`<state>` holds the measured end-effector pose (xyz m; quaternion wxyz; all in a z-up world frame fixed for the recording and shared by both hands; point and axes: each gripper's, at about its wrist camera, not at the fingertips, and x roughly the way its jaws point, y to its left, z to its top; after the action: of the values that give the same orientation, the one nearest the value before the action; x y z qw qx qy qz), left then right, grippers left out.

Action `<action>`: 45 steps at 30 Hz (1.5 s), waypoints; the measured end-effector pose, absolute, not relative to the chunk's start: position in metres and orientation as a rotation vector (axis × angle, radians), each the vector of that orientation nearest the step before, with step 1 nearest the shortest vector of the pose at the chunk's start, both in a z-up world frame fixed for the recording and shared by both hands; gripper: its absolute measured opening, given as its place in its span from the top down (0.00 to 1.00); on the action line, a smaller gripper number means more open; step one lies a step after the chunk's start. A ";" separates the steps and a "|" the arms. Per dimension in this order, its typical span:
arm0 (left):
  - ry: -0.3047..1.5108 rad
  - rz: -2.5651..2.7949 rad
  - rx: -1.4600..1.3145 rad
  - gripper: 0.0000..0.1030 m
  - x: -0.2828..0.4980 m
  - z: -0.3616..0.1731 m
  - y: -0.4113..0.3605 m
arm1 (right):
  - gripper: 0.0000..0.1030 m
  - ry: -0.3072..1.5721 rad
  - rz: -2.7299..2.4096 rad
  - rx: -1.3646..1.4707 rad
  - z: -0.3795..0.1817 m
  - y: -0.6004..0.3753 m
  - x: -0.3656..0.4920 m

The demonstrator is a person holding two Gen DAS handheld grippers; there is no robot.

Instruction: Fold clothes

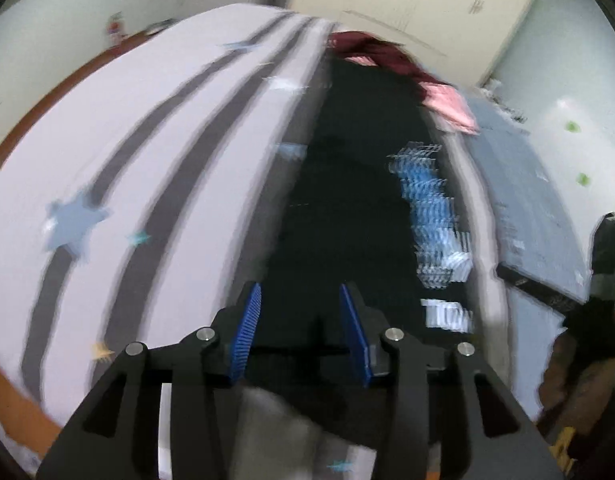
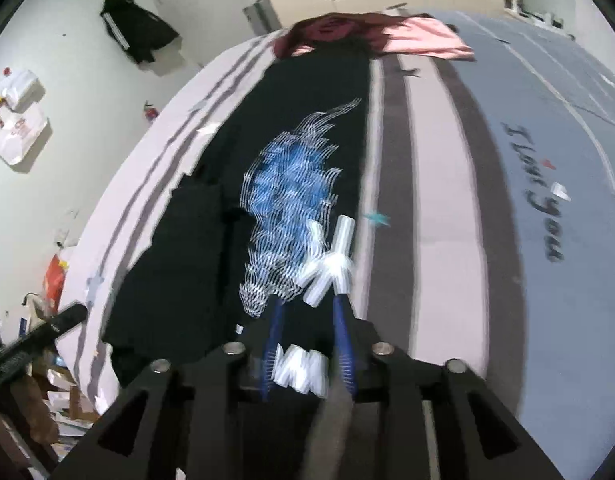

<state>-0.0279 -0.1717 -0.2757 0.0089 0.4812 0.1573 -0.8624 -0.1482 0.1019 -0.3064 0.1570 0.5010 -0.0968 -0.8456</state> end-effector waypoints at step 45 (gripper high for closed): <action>0.544 -2.707 1.678 0.63 -0.029 -0.304 -0.175 | 0.95 -0.192 -2.351 1.477 -0.354 0.047 -0.237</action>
<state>-0.0293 -0.1750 -0.3040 -0.0444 0.5188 0.1682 -0.8370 -0.2374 0.0470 -0.3542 0.1785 0.5222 -0.0678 -0.8312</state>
